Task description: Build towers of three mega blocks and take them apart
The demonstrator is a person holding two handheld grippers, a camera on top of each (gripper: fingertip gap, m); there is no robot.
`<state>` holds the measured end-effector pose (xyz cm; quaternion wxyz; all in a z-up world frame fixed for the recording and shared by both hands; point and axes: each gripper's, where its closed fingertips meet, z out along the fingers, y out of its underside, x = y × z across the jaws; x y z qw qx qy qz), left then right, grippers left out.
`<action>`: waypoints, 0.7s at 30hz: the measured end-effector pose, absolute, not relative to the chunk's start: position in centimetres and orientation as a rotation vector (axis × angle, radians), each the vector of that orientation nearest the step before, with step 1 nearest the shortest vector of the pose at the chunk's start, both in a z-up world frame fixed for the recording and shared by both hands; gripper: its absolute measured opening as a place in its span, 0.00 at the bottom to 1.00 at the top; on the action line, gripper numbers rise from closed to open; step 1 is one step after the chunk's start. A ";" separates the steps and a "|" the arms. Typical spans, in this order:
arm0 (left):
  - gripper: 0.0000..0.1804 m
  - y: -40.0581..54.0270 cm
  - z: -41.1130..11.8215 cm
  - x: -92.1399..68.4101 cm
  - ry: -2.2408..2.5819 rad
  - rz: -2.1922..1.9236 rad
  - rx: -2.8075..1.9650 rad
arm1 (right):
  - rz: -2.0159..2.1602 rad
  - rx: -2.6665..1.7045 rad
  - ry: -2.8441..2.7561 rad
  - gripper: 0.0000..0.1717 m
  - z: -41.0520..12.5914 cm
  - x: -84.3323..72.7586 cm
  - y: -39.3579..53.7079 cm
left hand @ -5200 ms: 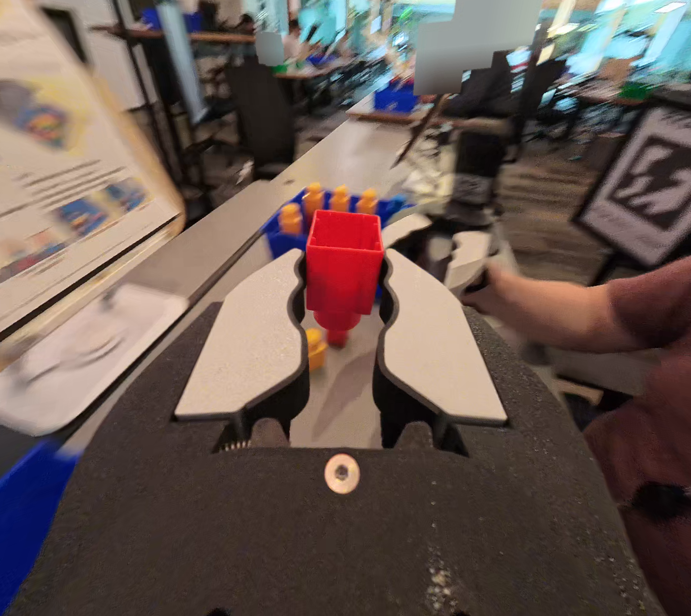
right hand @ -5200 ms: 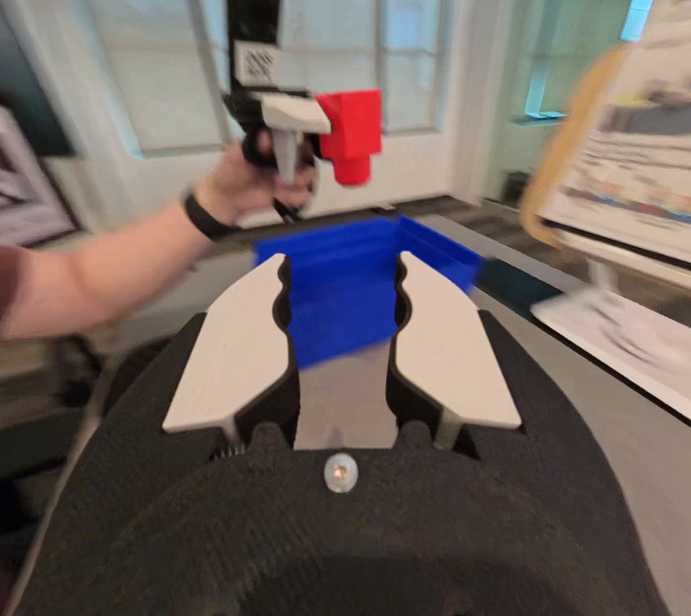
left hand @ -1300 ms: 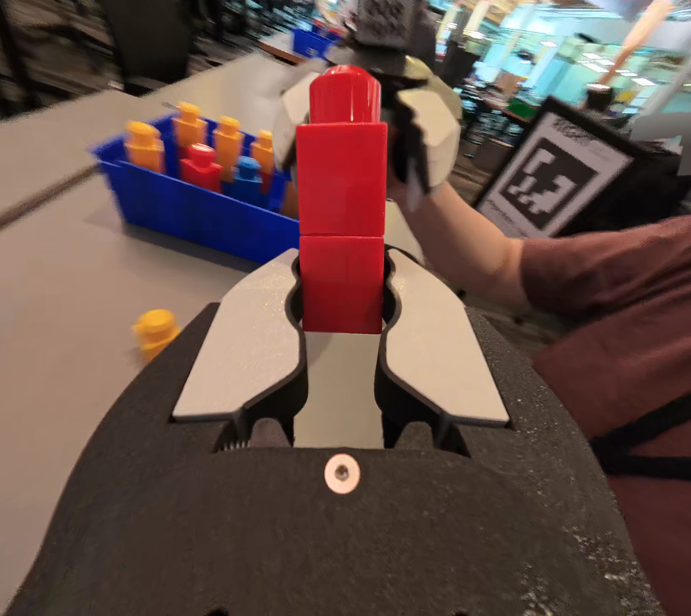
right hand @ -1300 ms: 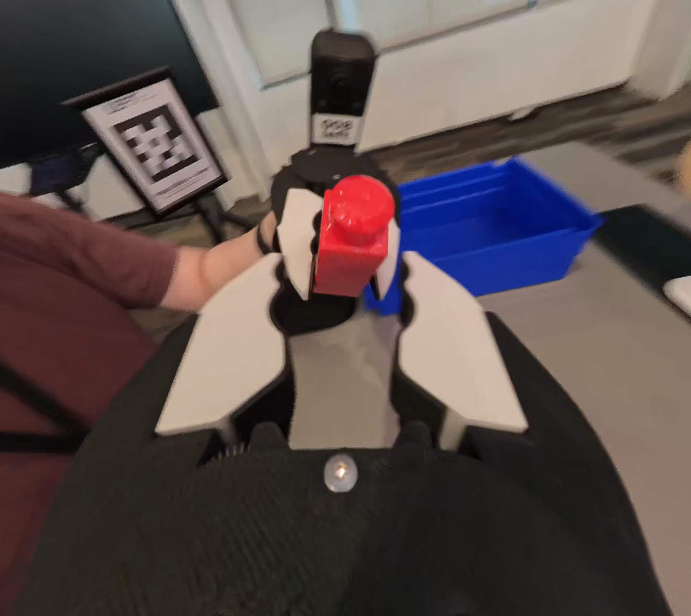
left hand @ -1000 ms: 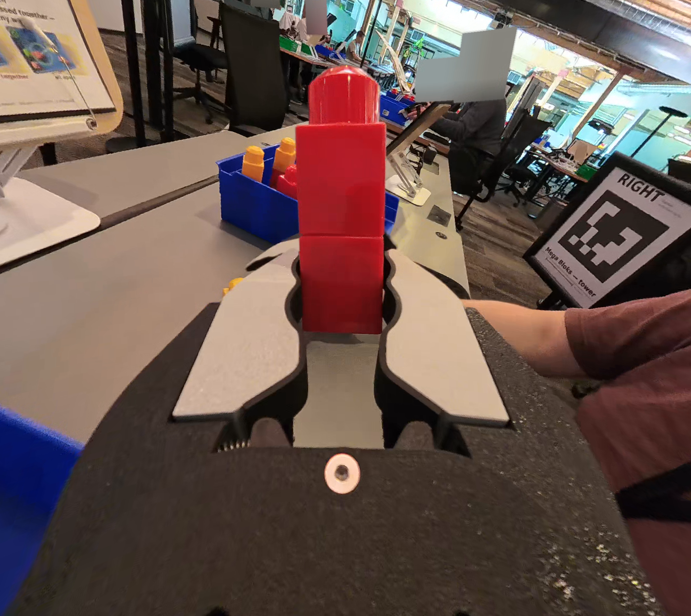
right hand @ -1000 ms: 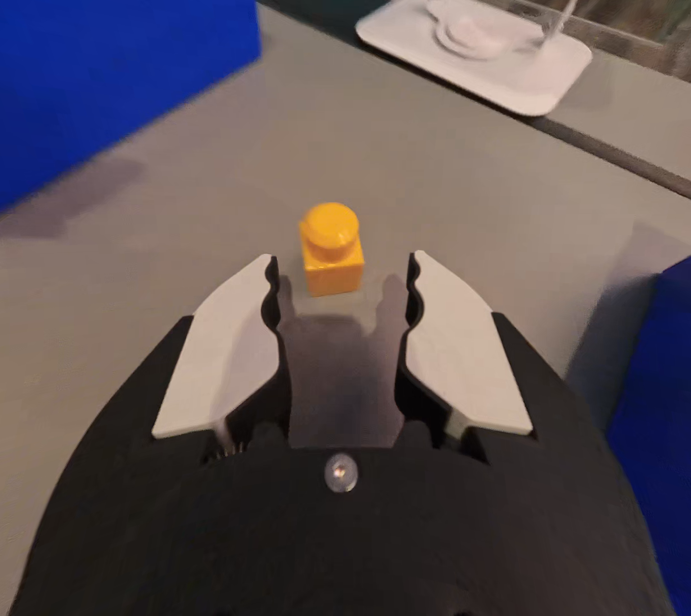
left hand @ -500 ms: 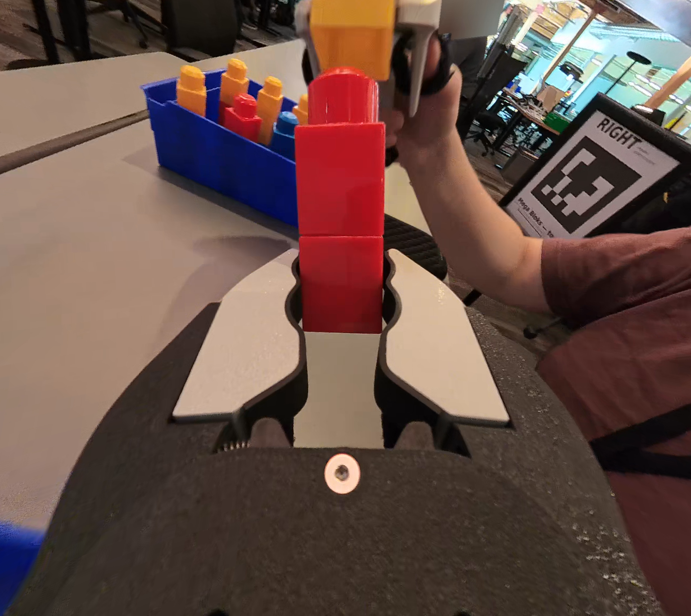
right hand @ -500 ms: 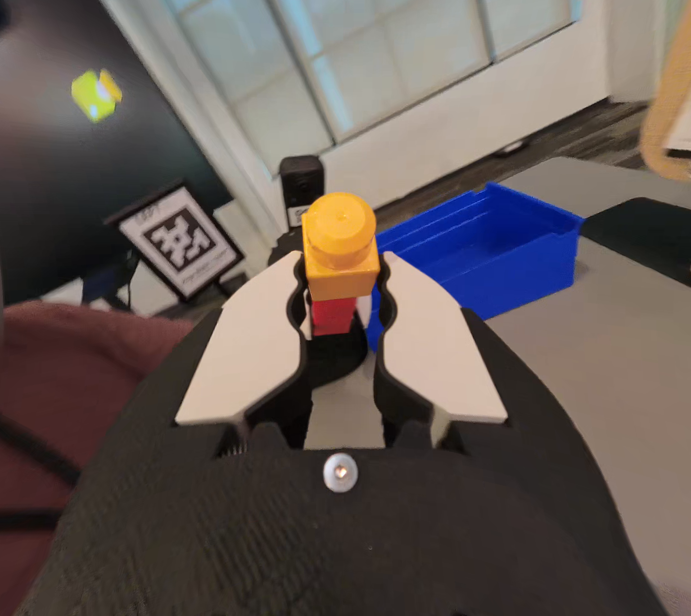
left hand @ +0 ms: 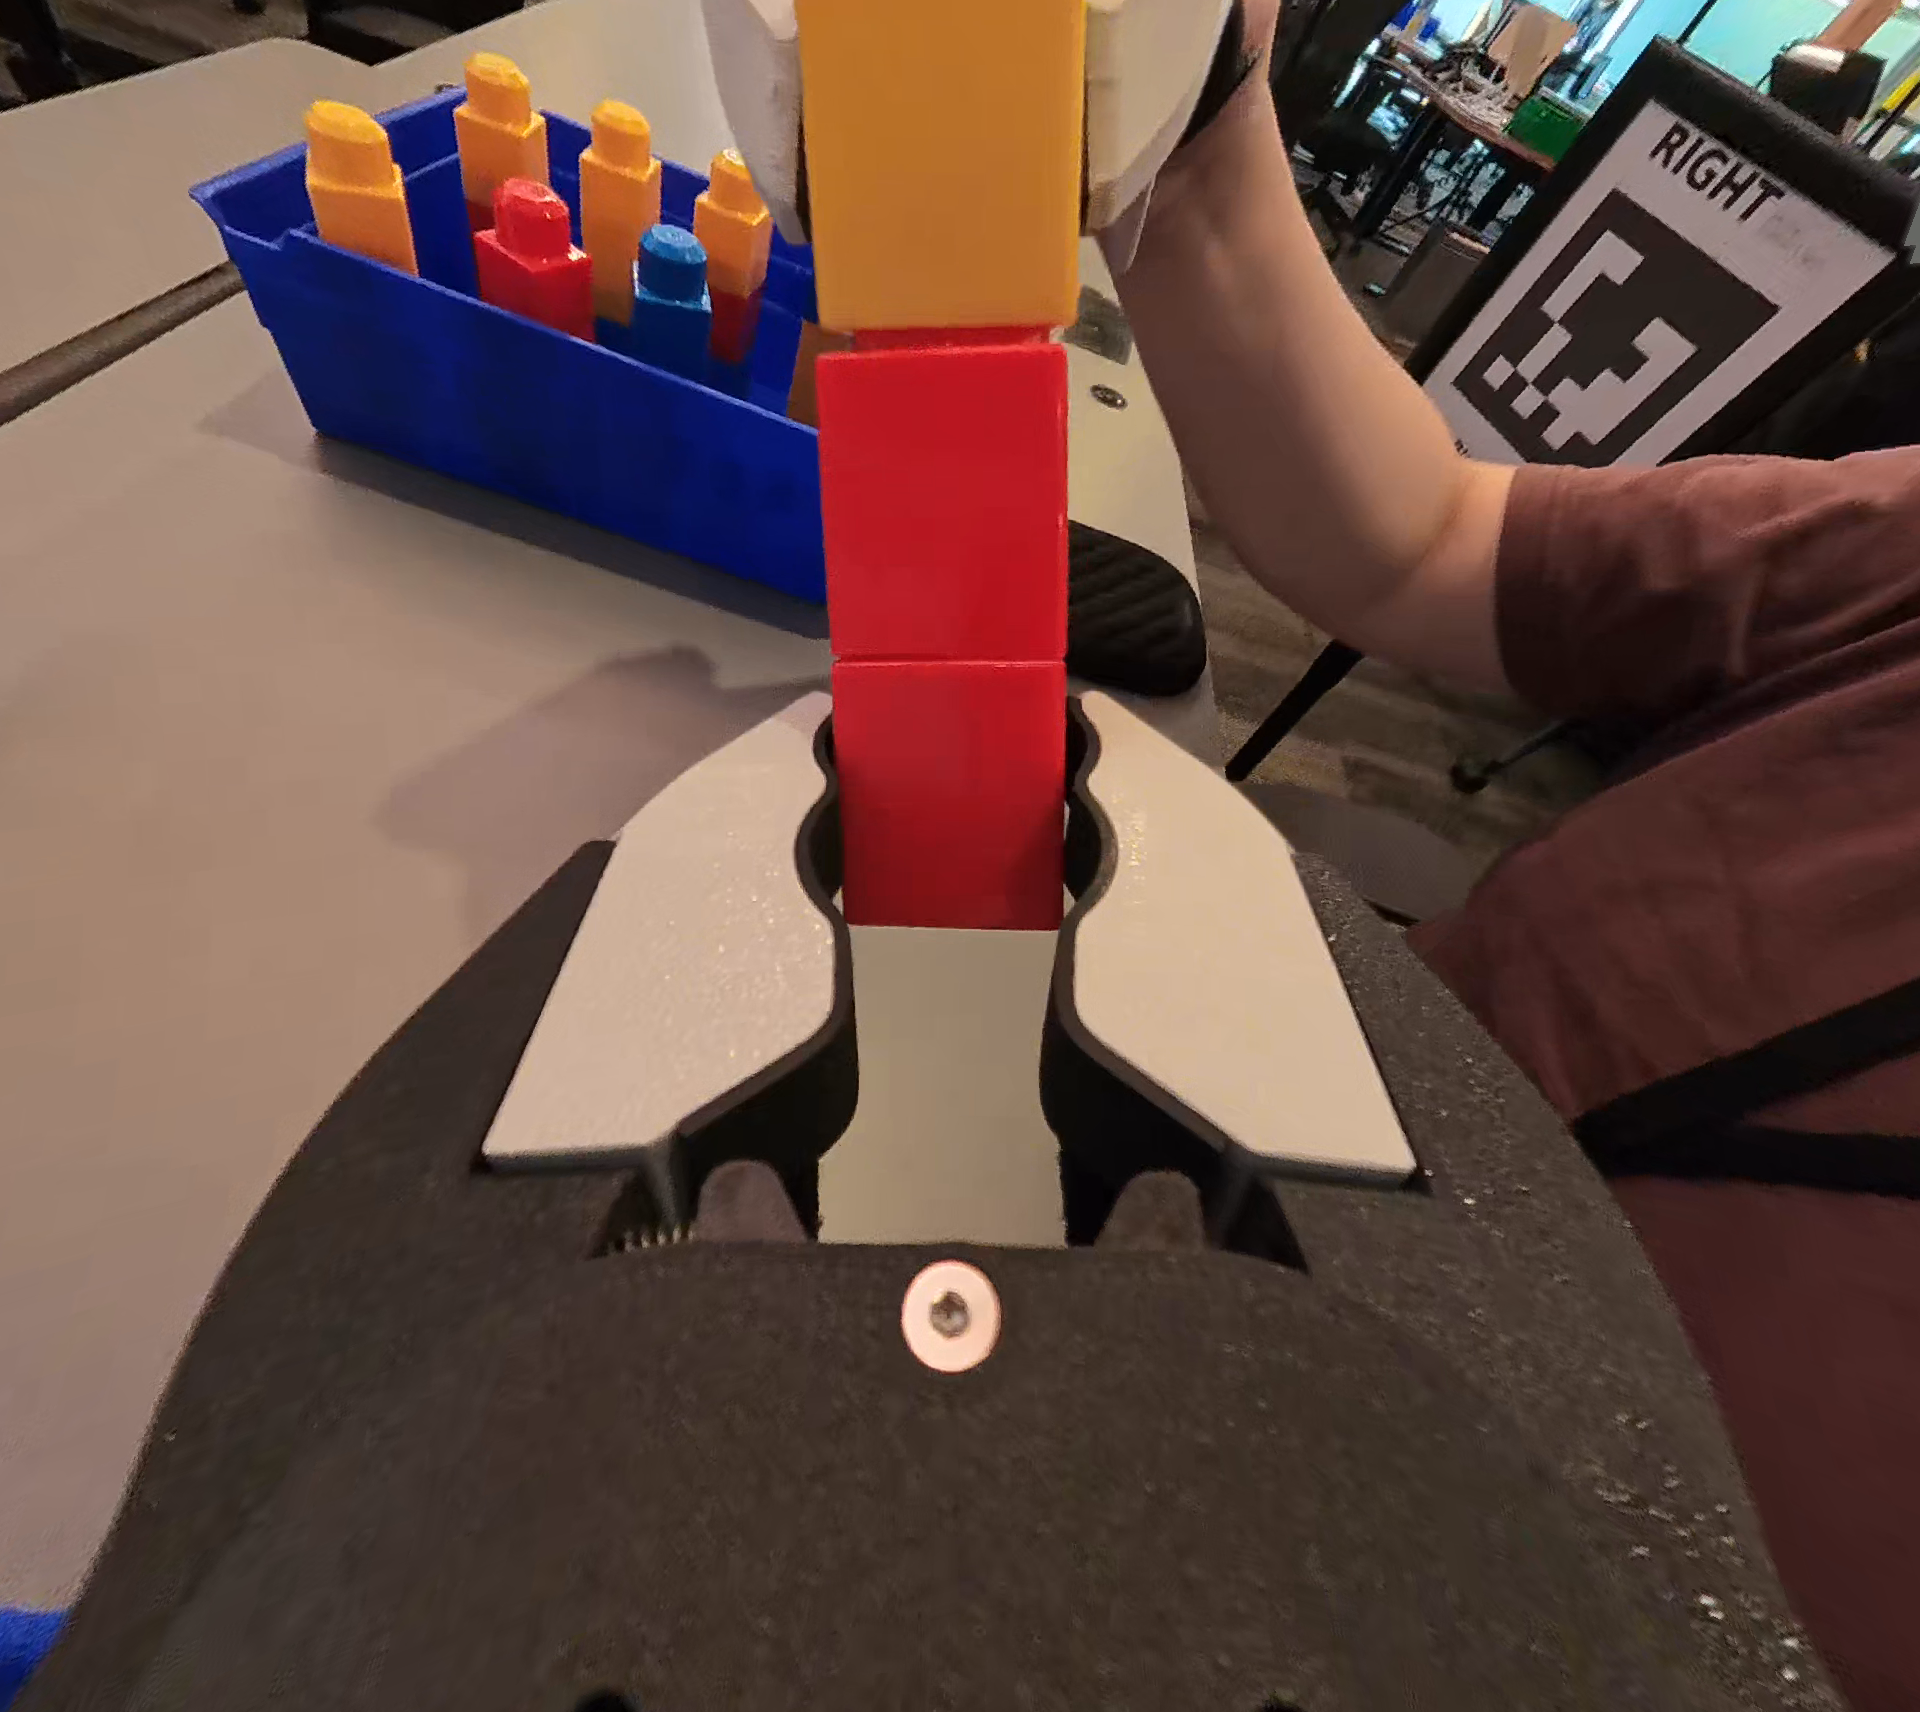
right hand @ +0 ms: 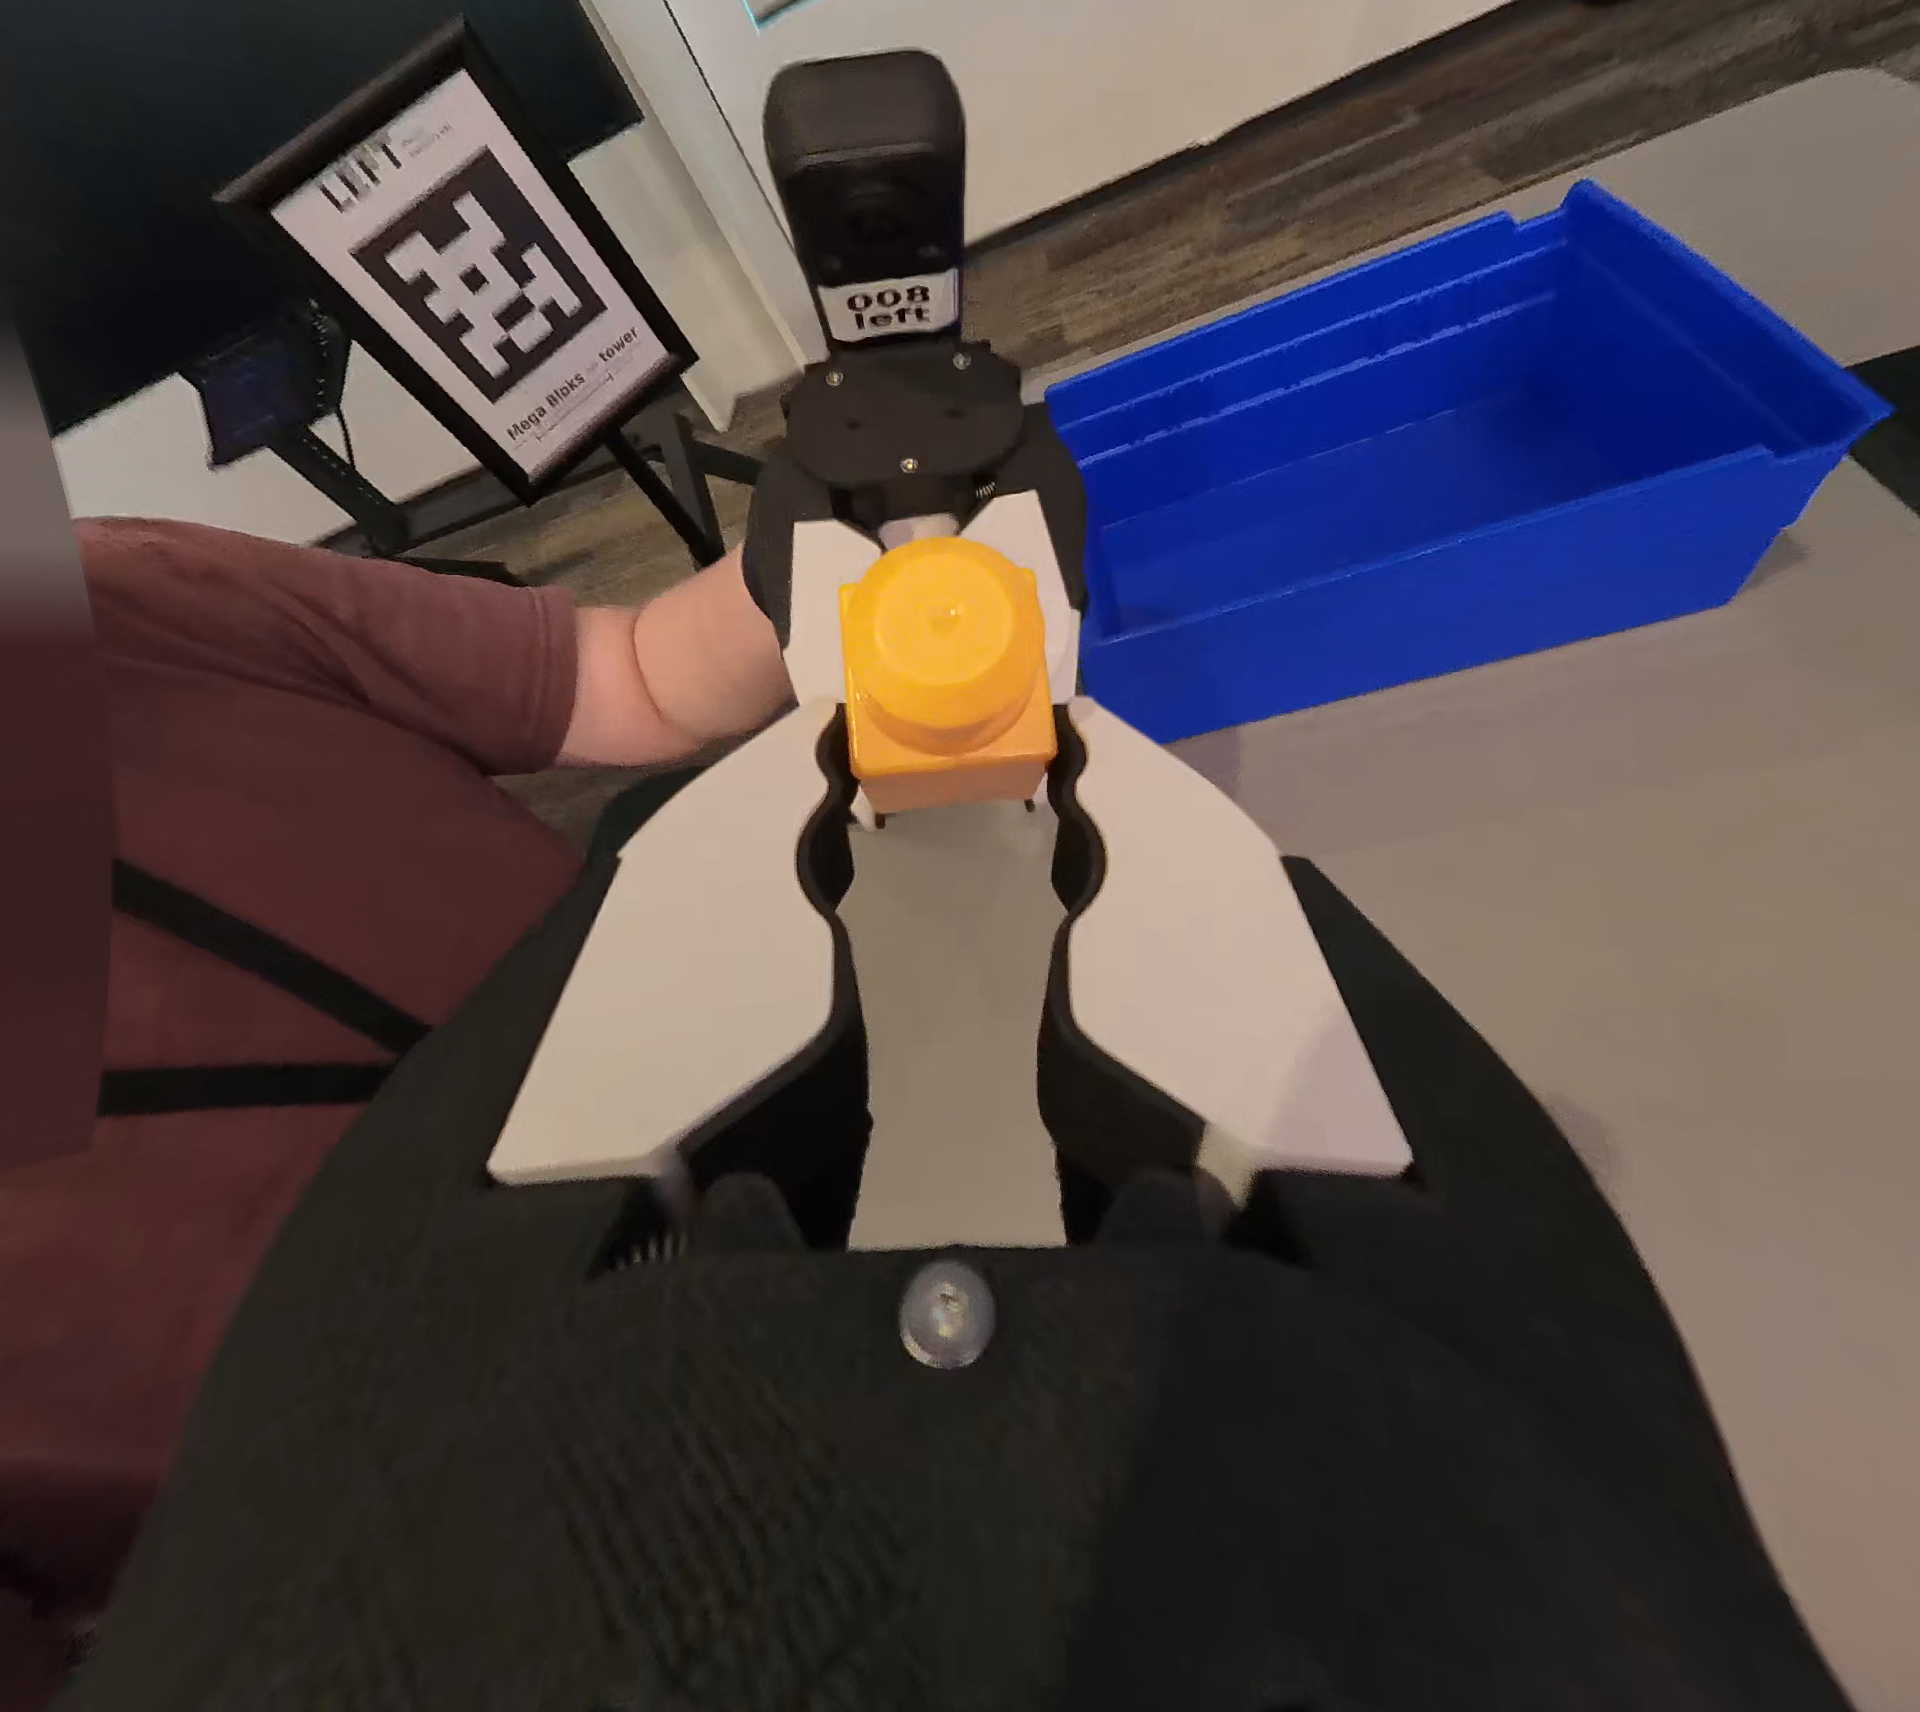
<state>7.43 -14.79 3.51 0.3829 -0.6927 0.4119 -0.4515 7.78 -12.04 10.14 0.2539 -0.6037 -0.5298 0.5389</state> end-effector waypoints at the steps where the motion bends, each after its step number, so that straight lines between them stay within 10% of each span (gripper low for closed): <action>1: 0.21 -14.8 3.8 7.4 1.038 -1.162 -1.761 | 1.484 -1.638 -1.417 0.21 10.3 7.8 -12.0; 21: 0.21 -13.3 5.3 6.1 0.996 -1.165 -1.733 | 1.287 -1.667 -1.508 0.21 5.9 8.5 -12.3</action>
